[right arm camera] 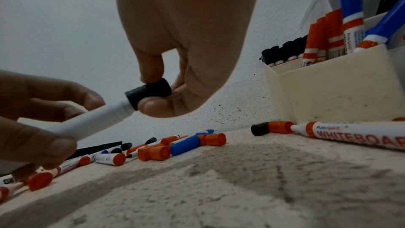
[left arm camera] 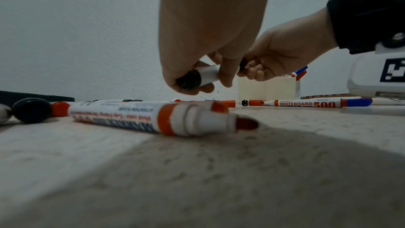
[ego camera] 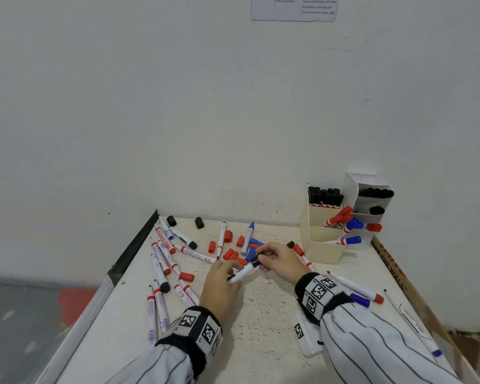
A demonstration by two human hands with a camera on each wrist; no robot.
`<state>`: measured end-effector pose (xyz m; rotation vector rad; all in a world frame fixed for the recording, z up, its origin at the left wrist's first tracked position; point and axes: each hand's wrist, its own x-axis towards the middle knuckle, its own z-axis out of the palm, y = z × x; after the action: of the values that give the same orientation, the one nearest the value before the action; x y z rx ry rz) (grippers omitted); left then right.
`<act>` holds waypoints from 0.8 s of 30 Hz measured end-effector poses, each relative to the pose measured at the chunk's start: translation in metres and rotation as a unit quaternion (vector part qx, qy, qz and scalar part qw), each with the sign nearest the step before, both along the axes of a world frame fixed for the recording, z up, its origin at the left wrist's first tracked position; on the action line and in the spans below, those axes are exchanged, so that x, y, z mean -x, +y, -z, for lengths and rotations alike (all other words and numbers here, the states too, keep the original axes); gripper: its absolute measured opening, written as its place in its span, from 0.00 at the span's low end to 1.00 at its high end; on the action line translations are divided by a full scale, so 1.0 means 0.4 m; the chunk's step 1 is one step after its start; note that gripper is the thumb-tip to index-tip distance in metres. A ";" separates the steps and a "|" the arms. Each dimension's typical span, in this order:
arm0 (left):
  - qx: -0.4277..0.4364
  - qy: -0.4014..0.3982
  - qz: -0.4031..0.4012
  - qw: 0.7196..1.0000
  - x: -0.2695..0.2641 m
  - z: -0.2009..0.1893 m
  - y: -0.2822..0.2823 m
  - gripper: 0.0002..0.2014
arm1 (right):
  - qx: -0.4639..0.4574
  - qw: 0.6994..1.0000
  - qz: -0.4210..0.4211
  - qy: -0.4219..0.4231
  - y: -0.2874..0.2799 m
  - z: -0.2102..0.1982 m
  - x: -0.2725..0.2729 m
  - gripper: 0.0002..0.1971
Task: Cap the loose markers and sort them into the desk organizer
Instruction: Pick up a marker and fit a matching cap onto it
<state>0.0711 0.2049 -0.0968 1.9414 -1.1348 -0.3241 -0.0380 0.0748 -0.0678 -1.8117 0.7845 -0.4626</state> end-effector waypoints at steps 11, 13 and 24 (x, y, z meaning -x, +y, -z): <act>0.000 -0.004 0.013 1.000 0.003 0.012 -0.008 0.16 | -0.026 0.999 0.044 -0.012 0.000 0.028 0.000 0.05; 0.004 -0.007 0.016 1.000 0.004 0.014 -0.010 0.15 | -0.023 0.999 0.043 -0.018 0.000 0.030 0.003 0.05; 0.002 0.011 -0.033 0.999 0.003 0.008 -0.013 0.15 | -0.043 0.995 0.059 -0.062 0.002 0.031 -0.006 0.09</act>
<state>0.0699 0.1996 -0.1000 1.9624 -1.0536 -0.3078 -0.0355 0.0756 -0.0802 -1.6457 0.8166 -0.6037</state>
